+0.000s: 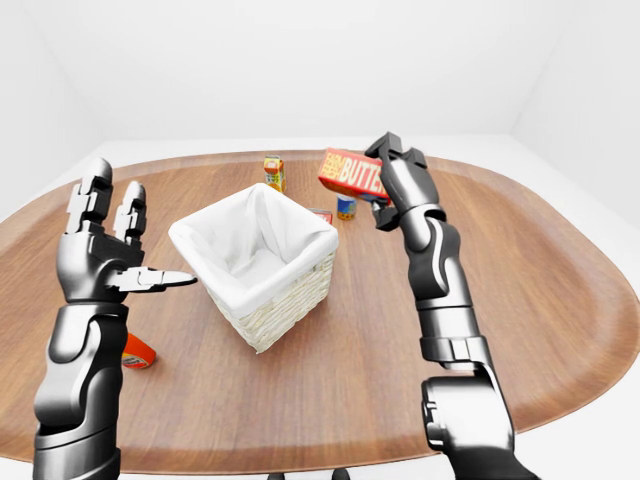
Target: Pick up the butter and put it in the basket.
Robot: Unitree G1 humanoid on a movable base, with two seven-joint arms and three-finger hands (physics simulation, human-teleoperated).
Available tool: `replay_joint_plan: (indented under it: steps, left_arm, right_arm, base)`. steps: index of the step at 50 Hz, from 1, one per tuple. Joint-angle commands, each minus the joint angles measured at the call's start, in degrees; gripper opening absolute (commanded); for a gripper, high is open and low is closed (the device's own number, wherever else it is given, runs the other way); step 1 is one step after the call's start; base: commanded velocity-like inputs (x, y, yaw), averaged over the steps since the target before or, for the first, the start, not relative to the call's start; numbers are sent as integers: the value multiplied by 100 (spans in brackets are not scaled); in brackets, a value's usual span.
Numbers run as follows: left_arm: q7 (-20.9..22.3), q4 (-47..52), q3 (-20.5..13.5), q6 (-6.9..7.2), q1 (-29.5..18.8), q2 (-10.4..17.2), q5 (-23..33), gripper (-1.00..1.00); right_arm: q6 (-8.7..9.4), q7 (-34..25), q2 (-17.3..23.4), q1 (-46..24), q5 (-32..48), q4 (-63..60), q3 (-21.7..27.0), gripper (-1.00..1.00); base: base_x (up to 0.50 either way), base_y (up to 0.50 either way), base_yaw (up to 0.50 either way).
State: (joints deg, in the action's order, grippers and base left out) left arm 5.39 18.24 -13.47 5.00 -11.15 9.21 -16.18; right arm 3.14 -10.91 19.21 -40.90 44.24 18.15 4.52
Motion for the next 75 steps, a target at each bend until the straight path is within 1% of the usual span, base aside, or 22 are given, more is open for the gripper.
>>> replay_joint_plan:
  steps: [1, 2, 3, 4, 5, 9, 11, 21, 30, 37, 47, 61, 68, 69, 75]
  left_arm:
    - [1, 37, -33, 0, -11, 14, -32, 100]
    - [0, 37, -32, 0, -11, 16, -33, 100]
    - [-1, 32, -33, 0, -18, 17, -38, 100]
    - [0, 31, -32, 0, -18, 18, -41, 100]
    - [1, 32, -32, 0, -17, 21, -42, 100]
    - [3, 84, -44, 0, -15, 32, -64, 100]
    - [5, 81, -42, 0, -12, 30, -61, 100]
    - [-3, 59, -67, 0, 16, 25, -80, 100]
    - [-5, 65, -127, 0, 59, 42, -116, 100]
    - [-23, 64, -134, 0, 76, 40, -146, 100]
    - [-38, 134, -173, 0, 158, 30, -192, 100]
    - [-57, 235, -194, 0, 180, 37, -219, 100]
    - [-60, 272, -230, 0, 207, 43, -224, 100]
    - [-60, 270, -234, 0, 207, 40, -228, 100]
    - [-54, 258, -256, 0, 251, 27, -244, 100]
  right_arm:
    - [-564, -461, 7, -1008, 377, 327, -168, -100]
    - [-589, -472, -10, -1018, 408, 340, -145, -100]
    - [-730, -467, -25, -1077, 491, 398, -196, -100]
    - [-814, -485, -21, -1104, 578, 422, -217, -100]
    - [-814, -410, -14, -1155, 728, 475, -251, -100]
    - [-814, -458, -85, -1408, 962, 721, -283, -100]
    - [-814, -295, -131, -1493, 1087, 899, -333, -100]
    - [-814, -841, -337, -1979, 1217, 871, -398, -100]
    - [-814, -1116, -658, -2103, 1458, 894, -586, -100]
    - [-814, -1518, -930, -2098, 1652, 870, -729, -100]
    - [-814, -1708, -1353, -2081, 1937, 838, -853, -100]
    - [-814, -1647, -1531, -2133, 2232, 1052, -966, -100]
    - [-814, -1386, -1537, -2288, 2775, 1603, -1092, -100]
    - [-814, -1265, -1517, -2326, 2968, 1737, -1158, -100]
    - [-814, -866, -1543, -2657, 3521, 2267, -1170, -100]
  base:
    - [0, 0, 0]
    - [0, 0, 0]
    - [0, 0, 0]
    - [0, 0, 0]
    - [0, 0, 0]
    - [0, 0, 0]
    - [0, 0, 0]
    - [0, 0, 0]
    - [0, 0, 0]
    - [0, 0, 0]
    - [0, 0, 0]
    - [0, 0, 0]
    - [0, 0, 0]
    - [0, 0, 0]
    - [0, 0, 0]
